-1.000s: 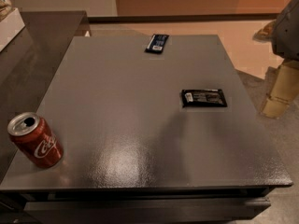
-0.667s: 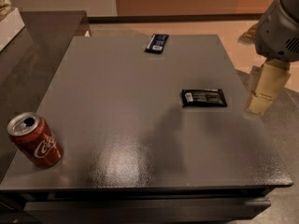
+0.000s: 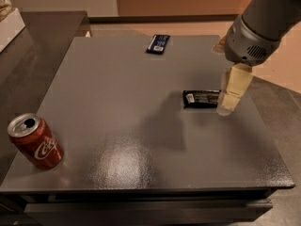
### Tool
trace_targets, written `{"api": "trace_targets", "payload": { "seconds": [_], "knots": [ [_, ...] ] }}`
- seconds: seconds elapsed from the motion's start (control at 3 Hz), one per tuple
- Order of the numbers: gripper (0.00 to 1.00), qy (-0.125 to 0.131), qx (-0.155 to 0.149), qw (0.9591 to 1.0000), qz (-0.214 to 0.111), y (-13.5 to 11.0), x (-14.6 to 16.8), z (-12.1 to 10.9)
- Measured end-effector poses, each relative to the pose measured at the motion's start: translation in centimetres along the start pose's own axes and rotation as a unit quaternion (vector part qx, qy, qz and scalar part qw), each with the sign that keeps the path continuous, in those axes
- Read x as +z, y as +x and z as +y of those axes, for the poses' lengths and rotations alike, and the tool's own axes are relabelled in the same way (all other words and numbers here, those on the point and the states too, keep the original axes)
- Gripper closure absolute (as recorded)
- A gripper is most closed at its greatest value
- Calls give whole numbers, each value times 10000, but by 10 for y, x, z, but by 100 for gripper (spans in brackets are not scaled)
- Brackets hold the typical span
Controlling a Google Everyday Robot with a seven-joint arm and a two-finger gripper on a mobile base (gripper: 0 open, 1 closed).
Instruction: Pick rxbar chocolate
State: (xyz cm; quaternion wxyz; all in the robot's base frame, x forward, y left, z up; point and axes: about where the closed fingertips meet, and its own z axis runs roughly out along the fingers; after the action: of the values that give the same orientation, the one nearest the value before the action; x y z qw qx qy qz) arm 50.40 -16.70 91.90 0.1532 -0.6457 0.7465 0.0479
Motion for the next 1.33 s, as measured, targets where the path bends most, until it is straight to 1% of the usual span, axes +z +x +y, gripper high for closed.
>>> {"api": "trace_targets", "payload": {
  "seconds": [0.33, 0.67, 1.0, 1.33],
  "knots": [
    [0, -120, -111, 9998, -118, -3, 27, -14],
    [0, -271, -222, 9992, -197, -3, 47, -20],
    [0, -479, -282, 9982, -231, 3, 77, -24],
    [0, -509, -288, 9980, -218, 4, 80, -25]
  ]
}}
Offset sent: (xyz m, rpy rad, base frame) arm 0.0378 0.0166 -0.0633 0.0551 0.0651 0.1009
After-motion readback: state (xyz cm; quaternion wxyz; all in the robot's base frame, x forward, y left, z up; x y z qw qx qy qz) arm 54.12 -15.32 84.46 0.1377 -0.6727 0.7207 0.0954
